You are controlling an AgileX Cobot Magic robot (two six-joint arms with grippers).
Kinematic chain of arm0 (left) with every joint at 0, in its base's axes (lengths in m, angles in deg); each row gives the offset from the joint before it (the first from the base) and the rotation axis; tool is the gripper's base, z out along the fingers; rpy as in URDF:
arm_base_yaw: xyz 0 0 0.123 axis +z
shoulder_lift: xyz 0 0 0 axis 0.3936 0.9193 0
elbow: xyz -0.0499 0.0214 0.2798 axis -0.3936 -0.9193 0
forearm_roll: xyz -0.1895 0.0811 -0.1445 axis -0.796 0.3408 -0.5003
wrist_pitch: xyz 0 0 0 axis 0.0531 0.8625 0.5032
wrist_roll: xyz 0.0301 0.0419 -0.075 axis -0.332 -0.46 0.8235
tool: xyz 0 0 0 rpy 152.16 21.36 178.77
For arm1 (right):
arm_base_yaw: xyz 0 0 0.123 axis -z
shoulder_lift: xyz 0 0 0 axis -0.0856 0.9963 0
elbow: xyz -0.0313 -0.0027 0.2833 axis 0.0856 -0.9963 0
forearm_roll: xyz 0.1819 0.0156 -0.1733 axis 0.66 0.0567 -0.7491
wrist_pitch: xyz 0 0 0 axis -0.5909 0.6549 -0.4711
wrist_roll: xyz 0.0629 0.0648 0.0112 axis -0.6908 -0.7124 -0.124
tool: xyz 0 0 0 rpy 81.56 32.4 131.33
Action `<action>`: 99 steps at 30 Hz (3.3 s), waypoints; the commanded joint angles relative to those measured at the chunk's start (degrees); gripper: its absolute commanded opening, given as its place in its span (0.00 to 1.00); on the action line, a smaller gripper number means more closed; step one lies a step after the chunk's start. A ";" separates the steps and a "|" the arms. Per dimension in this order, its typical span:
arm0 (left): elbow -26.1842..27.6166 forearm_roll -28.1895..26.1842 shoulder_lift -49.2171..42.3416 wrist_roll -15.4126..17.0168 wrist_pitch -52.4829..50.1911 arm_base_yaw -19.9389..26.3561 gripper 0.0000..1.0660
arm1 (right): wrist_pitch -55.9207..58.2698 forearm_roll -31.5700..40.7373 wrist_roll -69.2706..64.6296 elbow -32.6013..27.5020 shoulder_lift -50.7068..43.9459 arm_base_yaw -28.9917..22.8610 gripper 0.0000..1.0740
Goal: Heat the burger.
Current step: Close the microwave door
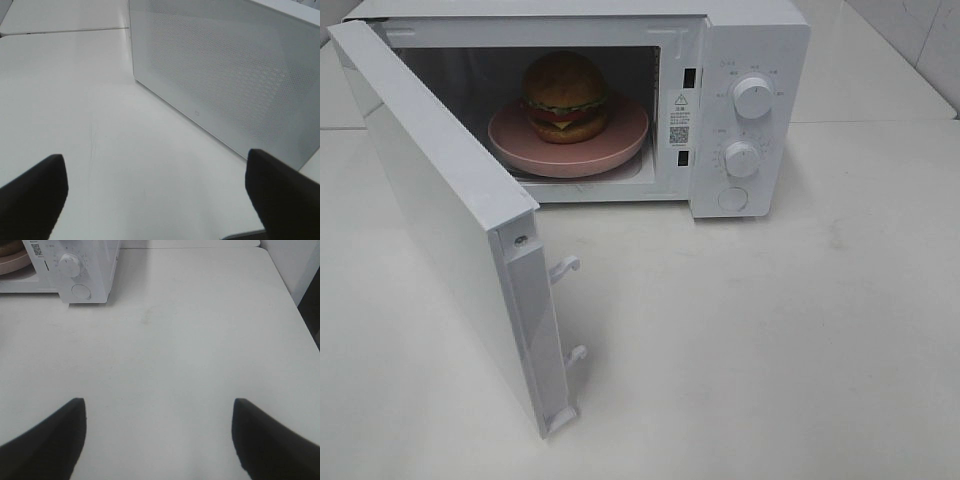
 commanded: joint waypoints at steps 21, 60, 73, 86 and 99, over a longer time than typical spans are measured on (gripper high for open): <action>0.57 -1.83 -1.03 0.06 -1.26 -0.06 0.82 | -0.57 -0.11 0.57 -0.17 -1.43 0.23 0.70; -15.01 -20.05 32.60 -20.23 -54.14 -0.06 0.00 | -0.57 -0.11 0.57 -0.17 -1.43 0.23 0.70; -15.01 -20.00 49.10 -21.60 -70.87 -11.23 0.00 | -0.57 -0.11 0.57 -0.17 -1.43 0.23 0.70; -15.01 -14.21 62.22 -11.57 -87.78 -23.15 0.00 | -0.57 -0.11 0.57 -0.17 -1.43 0.23 0.70; -13.06 14.15 78.90 14.61 -102.62 -26.01 0.00 | -0.57 -0.11 0.57 -0.17 -1.43 0.23 0.70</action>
